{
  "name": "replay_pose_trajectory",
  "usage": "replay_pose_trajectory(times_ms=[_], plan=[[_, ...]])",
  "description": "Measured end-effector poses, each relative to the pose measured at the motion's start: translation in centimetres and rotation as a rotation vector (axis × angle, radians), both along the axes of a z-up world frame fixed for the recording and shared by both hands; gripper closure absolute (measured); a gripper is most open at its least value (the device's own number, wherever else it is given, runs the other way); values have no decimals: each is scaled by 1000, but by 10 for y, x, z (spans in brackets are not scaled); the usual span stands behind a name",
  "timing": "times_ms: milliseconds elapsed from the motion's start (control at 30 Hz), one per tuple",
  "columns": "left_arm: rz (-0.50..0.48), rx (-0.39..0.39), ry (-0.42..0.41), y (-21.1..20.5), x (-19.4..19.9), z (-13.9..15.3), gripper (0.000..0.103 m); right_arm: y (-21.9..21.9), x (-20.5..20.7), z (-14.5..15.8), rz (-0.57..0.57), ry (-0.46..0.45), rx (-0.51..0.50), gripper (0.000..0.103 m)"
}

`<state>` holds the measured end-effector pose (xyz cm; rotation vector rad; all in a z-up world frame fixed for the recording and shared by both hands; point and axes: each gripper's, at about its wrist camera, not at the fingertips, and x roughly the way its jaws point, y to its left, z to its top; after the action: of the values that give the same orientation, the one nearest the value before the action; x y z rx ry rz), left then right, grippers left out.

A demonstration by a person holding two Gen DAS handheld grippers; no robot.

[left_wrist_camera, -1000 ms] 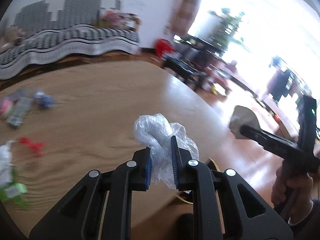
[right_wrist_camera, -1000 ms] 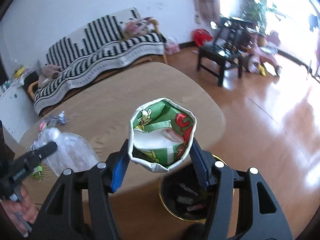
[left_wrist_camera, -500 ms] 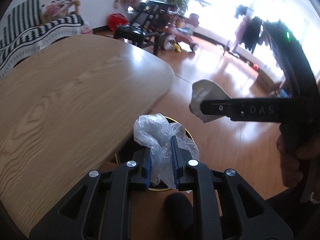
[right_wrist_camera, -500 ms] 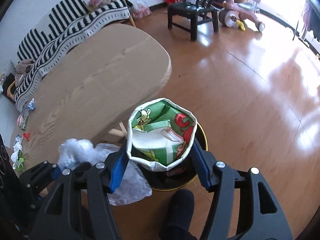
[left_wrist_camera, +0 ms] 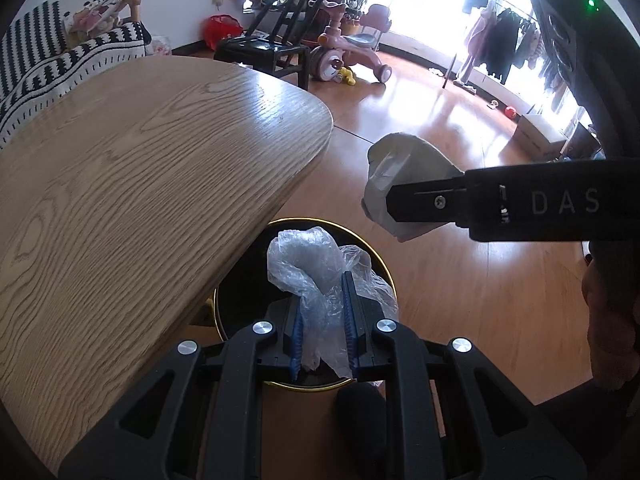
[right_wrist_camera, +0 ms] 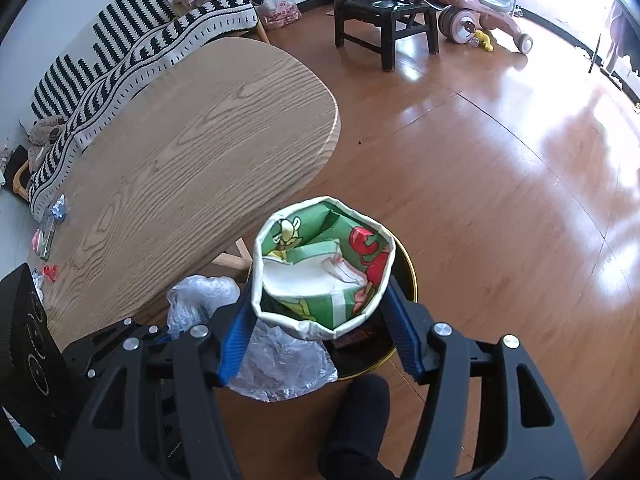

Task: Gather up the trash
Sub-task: 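Open both tools to drop the bags into the bin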

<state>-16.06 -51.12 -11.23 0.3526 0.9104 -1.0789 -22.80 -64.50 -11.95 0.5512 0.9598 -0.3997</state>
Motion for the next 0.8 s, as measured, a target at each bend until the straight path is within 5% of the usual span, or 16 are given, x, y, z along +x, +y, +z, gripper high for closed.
replay_pose_trajectory(times_ms=[200, 367, 800], plan=[[-21, -7, 12, -1, -2, -1, 84, -5, -3, 0, -29, -4, 5, 38], [-11, -20, 15, 3, 2, 1, 46, -7, -7, 5, -44, -20, -3, 27], [7, -82, -4, 33, 2, 39, 24, 8, -6, 39, -49, -124, -46, 27]])
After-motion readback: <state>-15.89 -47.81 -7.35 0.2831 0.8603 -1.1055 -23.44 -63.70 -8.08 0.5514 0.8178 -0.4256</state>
